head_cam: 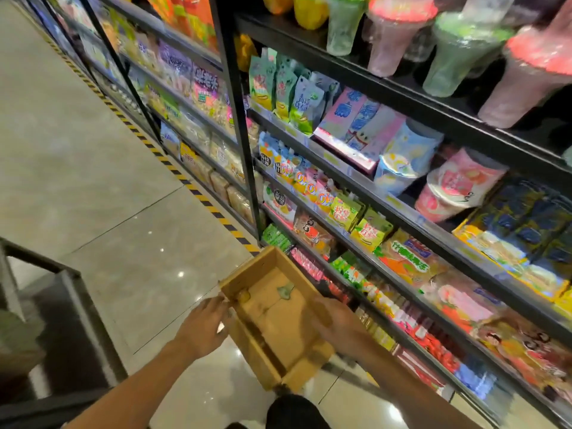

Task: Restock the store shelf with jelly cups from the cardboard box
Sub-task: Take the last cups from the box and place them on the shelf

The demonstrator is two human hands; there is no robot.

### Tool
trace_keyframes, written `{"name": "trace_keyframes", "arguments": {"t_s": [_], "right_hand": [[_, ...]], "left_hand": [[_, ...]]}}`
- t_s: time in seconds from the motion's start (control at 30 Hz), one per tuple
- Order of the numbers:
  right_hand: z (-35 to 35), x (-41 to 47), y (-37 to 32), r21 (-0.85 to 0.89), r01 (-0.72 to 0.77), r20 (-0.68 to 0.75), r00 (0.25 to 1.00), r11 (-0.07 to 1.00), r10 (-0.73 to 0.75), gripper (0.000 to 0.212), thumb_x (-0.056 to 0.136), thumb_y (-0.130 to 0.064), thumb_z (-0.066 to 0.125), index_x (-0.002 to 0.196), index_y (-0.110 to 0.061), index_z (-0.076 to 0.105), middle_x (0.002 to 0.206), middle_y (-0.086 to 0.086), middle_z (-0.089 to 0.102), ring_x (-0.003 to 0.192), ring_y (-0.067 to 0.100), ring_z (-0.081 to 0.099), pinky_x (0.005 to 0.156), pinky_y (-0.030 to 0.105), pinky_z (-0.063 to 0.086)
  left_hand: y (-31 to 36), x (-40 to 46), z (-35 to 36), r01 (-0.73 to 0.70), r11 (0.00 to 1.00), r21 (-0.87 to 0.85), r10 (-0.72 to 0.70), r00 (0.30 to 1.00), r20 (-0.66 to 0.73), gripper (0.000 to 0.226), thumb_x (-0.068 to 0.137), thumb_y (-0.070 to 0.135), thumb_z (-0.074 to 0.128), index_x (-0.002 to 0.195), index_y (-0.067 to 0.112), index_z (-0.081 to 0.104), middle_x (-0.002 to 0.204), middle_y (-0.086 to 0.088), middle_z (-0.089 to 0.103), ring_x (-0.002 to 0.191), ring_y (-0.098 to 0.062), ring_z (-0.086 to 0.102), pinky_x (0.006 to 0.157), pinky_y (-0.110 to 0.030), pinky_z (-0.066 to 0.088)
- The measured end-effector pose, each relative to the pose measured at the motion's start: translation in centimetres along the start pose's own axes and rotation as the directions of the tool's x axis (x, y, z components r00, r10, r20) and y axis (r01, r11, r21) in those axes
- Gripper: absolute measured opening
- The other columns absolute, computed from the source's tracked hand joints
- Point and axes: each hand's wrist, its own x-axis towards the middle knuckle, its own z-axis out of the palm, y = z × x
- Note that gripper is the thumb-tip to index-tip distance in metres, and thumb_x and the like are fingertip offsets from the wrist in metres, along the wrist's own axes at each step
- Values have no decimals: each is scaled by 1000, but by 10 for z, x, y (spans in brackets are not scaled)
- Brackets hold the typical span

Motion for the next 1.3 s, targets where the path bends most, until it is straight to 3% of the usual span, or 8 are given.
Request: {"name": "trace_keyframes", "arguments": {"t_s": [0.13,0.37,0.5,0.67,0.77,0.93,1.07,1.3], "right_hand": [[24,80,20,-65,-9,95,995,998,15,65,97,-41,63,155,-29,34,147,-9,49,136,13,49,106,27,42],[127,210,105,-163,-105,138,982,981,128,68,89,-46,63,151,-29,41,148,-3,52,135,23,53,110,45,43],[198,293,162,-355,-19,171,982,935,84,81,54,-25,97,126,-8,65,121,6,63,113,27,55,90,24,37],[293,380,246,-326,20,214,975,945,53,77,86,-9,66,156,-15,34,162,12,29,150,33,27,123,44,26],[333,430,281,-228,-24,242,967,973,80,87,82,-3,73,156,-21,31,158,5,31,144,25,34,116,26,28],[371,518,303,-444,124,210,977,887,-31,91,87,1,69,159,-30,22,167,5,14,152,30,20,120,50,32],[378,574,306,-623,249,315,947,742,-53,75,95,-20,34,161,-35,3,169,9,-11,155,37,-6,126,51,8],[408,624,329,-649,330,302,939,686,-166,76,88,-31,63,156,-36,30,157,18,30,145,41,23,121,53,18]], "left_hand": [[-10,58,26,71,995,-69,-63,993,102,63,102,47,44,158,26,23,164,-2,24,148,-26,28,119,-36,28],[-57,187,151,186,943,-276,-126,967,220,55,97,42,53,148,28,37,152,2,40,136,-24,43,109,-37,44],[-90,251,257,267,911,-315,-177,941,287,63,92,58,34,148,29,37,148,-1,45,124,-31,56,99,-45,52],[-125,335,367,406,822,-399,-261,892,370,74,92,34,66,155,24,29,150,-6,42,134,-34,46,109,-49,44],[-137,392,412,480,775,-411,-308,855,416,73,95,26,64,156,28,24,156,-8,33,140,-34,38,113,-44,34],[-154,476,470,656,574,-489,-482,754,446,75,95,38,63,156,29,21,151,-15,41,132,-41,46,107,-47,43],[-155,523,495,753,237,-614,-665,586,463,82,96,37,60,157,28,6,152,-17,40,132,-40,45,105,-45,42],[-147,560,524,734,-61,-676,-829,340,444,100,91,33,71,158,28,-4,151,-21,36,128,-37,50,101,-45,48]]}}
